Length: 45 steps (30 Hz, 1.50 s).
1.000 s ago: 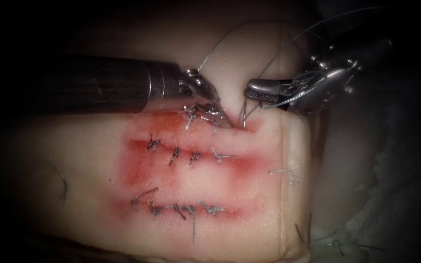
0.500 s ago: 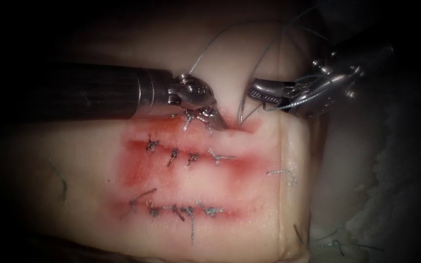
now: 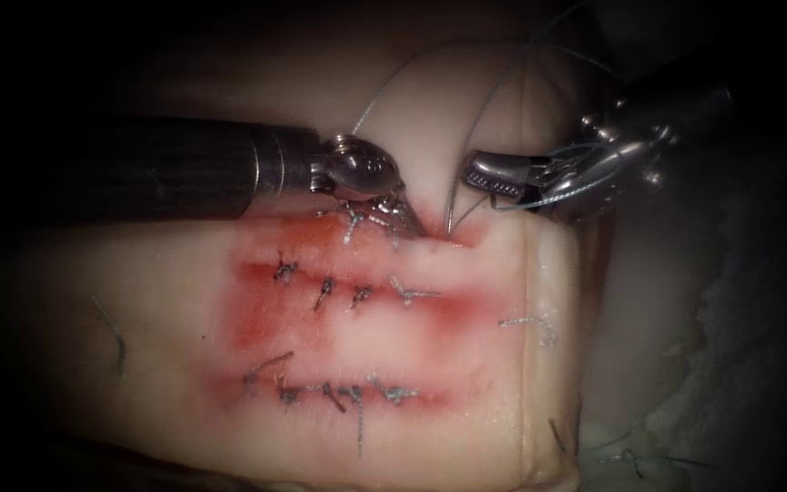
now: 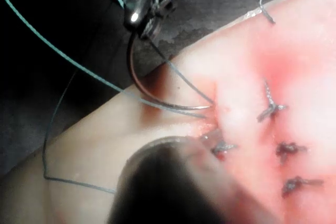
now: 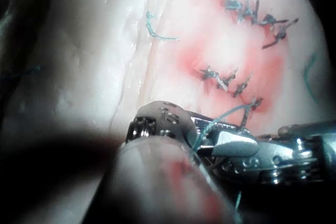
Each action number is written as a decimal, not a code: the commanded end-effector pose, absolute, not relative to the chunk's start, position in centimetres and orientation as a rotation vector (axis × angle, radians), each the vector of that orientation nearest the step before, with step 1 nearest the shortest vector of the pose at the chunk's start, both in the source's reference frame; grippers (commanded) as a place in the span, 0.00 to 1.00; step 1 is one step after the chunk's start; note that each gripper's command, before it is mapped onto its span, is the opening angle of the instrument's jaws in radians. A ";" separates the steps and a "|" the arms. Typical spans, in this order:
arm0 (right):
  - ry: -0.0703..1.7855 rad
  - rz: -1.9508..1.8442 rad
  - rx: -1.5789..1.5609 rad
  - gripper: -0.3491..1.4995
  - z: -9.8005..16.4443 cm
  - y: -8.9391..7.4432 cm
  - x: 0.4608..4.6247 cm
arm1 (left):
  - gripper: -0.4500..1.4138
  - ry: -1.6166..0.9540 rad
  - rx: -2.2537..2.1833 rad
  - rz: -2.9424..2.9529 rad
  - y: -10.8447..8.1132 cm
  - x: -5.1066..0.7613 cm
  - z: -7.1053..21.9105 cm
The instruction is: Wound Closure
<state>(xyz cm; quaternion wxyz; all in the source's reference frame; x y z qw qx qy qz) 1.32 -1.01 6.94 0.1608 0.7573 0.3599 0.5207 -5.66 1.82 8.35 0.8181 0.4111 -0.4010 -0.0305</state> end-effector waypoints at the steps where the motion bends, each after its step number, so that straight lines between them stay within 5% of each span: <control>1: 1.014 1.501 2.183 0.00 7.0 -1.0 1.40 | 0.00 -0.864 0.872 -0.069 1.9 -5.74 8.4; 45: 1.019 1.703 2.251 0.00 7.0 -1.0 1.45 | 0.00 -0.970 0.892 -0.035 1.8 -5.64 8.4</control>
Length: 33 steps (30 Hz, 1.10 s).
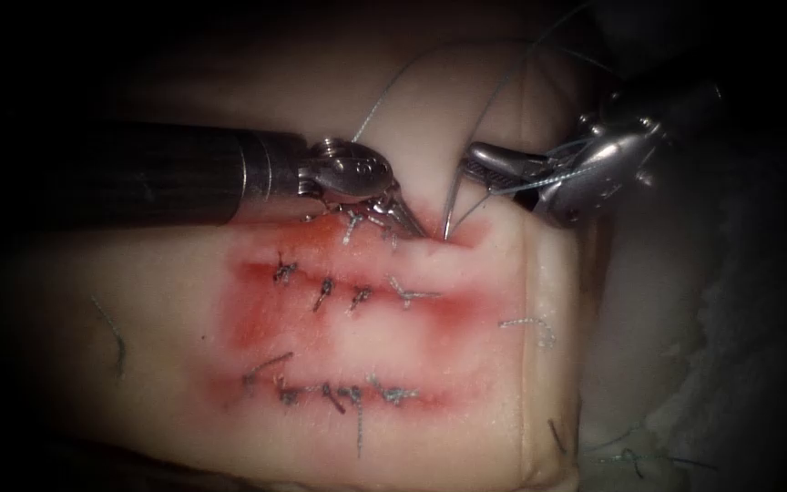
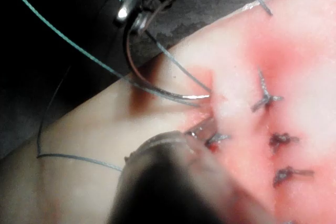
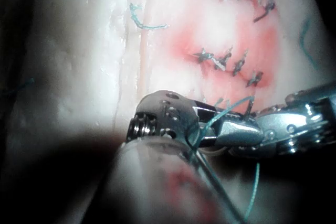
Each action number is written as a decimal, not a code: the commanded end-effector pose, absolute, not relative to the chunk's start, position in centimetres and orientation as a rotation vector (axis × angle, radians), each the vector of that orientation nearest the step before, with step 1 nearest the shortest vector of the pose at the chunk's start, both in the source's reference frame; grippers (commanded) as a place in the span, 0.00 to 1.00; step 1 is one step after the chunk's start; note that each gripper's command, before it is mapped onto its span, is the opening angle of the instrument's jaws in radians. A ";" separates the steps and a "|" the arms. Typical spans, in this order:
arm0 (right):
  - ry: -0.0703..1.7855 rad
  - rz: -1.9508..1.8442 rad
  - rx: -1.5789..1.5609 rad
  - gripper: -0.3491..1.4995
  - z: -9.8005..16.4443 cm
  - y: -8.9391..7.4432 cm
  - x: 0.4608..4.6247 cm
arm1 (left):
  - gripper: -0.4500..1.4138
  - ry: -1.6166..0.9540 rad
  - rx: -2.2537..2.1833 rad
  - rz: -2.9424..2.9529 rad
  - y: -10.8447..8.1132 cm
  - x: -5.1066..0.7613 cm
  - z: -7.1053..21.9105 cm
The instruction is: Wound Closure
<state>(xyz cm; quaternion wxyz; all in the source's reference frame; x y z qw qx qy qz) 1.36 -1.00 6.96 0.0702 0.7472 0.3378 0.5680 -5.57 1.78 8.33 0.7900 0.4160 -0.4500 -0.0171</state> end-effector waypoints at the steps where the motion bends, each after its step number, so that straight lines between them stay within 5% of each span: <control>1: 1.015 1.703 2.257 0.00 7.0 -1.0 1.45 | 0.00 -0.970 0.892 -0.035 1.8 -5.64 8.4; 33: 1.122 1.631 2.124 0.00 7.1 -1.0 1.45 | 0.00 -0.977 0.885 -0.014 1.8 -5.60 8.4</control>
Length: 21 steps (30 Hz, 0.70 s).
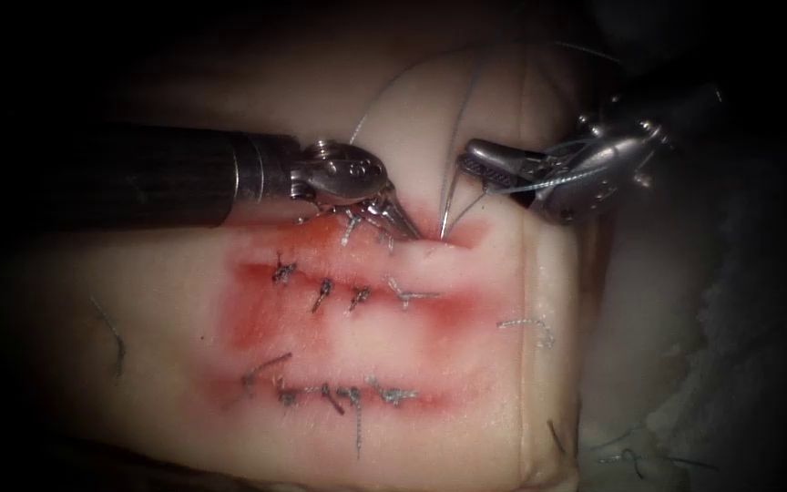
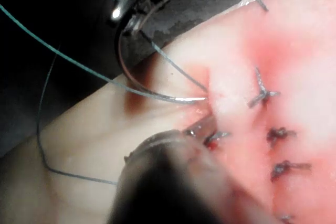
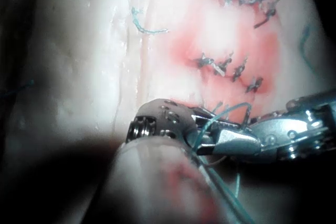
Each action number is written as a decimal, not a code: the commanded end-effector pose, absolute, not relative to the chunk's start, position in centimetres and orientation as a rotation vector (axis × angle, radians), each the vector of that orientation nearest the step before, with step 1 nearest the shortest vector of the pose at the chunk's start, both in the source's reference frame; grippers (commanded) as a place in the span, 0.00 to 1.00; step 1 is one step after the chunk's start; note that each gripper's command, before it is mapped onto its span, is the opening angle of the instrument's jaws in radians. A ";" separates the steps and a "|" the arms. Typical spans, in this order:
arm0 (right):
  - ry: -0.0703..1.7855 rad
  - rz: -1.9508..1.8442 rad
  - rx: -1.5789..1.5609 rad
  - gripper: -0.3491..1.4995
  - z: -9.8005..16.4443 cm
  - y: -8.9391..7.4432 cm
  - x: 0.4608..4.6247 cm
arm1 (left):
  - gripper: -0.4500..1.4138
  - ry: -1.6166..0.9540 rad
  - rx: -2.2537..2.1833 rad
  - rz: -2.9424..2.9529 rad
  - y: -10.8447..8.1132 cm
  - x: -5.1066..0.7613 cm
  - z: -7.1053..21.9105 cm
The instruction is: Wound Closure
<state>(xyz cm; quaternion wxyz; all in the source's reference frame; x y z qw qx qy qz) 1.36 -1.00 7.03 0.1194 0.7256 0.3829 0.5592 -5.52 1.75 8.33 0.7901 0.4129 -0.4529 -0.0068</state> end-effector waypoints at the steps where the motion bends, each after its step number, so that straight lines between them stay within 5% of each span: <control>1: 1.122 1.631 2.124 0.00 7.1 -1.0 1.45 | 0.00 -0.976 0.887 -0.012 1.8 -5.60 8.4; 21: 1.120 1.625 2.119 0.00 7.1 -1.1 1.47 | 0.00 -0.974 0.897 0.009 1.8 -5.60 8.4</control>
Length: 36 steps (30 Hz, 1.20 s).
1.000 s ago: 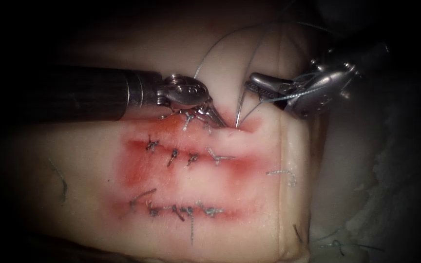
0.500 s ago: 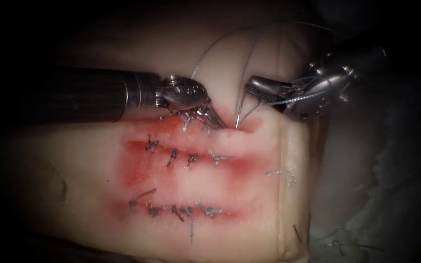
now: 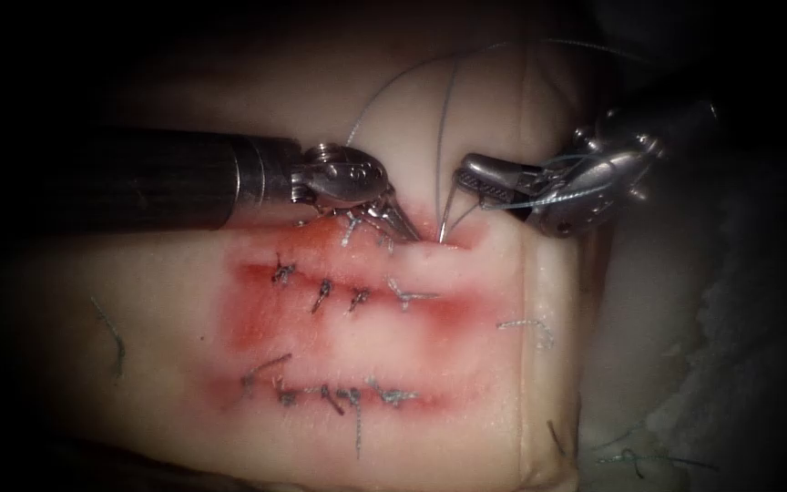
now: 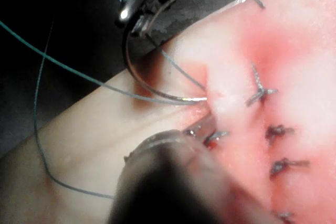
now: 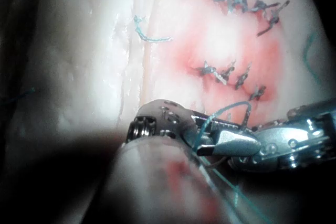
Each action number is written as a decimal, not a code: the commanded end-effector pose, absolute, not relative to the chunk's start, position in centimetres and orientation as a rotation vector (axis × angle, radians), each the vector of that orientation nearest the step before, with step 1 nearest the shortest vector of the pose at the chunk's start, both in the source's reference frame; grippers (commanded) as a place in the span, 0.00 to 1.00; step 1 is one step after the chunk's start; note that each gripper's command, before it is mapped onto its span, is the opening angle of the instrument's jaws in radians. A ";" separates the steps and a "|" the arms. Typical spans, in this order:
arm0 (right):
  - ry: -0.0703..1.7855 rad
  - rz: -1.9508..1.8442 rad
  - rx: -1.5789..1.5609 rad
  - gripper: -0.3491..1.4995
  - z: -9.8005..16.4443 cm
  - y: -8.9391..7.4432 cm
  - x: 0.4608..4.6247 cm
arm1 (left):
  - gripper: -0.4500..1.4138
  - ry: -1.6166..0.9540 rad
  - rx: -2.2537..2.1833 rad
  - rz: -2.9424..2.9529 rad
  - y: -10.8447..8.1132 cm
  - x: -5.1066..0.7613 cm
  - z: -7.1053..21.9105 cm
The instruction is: Wound Closure
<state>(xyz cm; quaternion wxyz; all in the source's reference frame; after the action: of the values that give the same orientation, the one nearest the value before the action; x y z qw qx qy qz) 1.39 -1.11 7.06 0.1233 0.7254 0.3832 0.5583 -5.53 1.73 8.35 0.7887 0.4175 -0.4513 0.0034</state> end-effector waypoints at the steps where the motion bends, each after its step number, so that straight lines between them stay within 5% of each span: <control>1: 1.120 1.623 2.119 0.00 7.1 -1.1 1.47 | 0.00 -0.974 0.897 0.010 1.8 -5.60 8.4; 36: 0.916 1.701 2.350 0.00 6.9 -1.1 1.51 | 0.00 -0.975 0.901 0.029 1.7 -5.55 8.4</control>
<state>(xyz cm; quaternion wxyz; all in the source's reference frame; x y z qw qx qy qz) 1.43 -1.07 6.92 0.0476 0.7713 0.2977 0.5605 -5.48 1.68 8.35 0.7869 0.4204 -0.4516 0.0134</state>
